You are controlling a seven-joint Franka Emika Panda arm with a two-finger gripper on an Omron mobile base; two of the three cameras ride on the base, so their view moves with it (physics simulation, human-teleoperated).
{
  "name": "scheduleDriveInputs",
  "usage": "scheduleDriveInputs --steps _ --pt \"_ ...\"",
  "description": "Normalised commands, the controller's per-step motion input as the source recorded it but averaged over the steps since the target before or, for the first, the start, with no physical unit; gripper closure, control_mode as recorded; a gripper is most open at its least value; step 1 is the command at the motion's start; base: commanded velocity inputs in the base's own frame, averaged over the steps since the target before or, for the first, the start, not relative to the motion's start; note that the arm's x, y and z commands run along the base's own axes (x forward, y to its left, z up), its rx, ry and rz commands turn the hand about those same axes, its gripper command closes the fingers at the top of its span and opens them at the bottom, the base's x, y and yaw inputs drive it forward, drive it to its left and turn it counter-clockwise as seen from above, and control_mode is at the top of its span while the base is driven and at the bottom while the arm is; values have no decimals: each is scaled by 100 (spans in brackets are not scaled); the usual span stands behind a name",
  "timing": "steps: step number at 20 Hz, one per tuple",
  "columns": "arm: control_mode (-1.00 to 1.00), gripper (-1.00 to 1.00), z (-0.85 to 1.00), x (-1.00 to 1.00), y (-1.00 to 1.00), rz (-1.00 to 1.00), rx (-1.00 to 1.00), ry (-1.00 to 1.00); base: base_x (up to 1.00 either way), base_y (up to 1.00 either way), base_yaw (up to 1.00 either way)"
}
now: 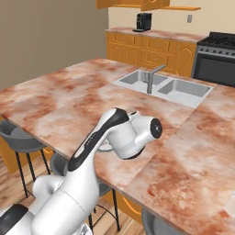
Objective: Retrieve the shaker from the cabinet and place it next the steak on a plate on the dining table.
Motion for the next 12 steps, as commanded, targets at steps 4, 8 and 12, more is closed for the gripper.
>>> scheduleDriveInputs --steps 4,8,12 --pt "-100 100 -21 21 -13 0 0 0 0 0 0" --pt "-100 100 -39 23 -11 0 0 0 0 0 0" --pt "-100 100 -42 25 -9 0 0 0 0 0 0"
